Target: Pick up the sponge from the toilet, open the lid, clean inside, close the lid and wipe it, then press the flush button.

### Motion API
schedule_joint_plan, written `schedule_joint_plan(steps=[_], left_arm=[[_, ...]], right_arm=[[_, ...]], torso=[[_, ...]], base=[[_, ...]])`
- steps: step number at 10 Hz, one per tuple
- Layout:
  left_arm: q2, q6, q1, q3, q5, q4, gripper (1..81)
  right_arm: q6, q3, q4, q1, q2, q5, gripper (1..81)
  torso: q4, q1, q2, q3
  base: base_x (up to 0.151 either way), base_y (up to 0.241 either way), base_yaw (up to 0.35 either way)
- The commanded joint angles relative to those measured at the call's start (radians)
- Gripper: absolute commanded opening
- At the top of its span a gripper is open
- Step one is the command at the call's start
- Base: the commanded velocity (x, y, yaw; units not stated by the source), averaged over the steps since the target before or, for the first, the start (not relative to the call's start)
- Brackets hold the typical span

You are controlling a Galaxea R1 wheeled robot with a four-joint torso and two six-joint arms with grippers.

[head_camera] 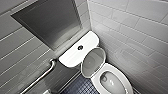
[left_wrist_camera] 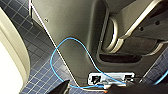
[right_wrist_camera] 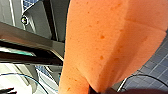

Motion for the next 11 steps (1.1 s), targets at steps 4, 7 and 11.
schedule_joint_plan(steps=[4,7,11], left_arm=[[-0.197,0.0,-0.042,0.29,0.097,-0.115,81.1],[-0.218,0.0,-0.073,0.314,0.097,-0.127,81.1],[-0.249,-0.003,-0.145,0.412,0.1,-0.152,81.1]], right_arm=[[-0.004,-0.055,-0.038,-0.034,0.057,-0.089,1.0],[-0.004,-0.079,-0.038,-0.034,0.082,-0.089,1.0],[-0.004,-0.11,-0.038,-0.043,0.108,-0.089,1.0]], torso=[[0.001,0.0,0.0,0.078],[0.001,-0.072,0.11,0.116],[0.001,-0.156,0.24,0.122]], base=[[0.0,0.0,0.0],[0.0,0.0,0.0],[0.0,0.0,0.0]])
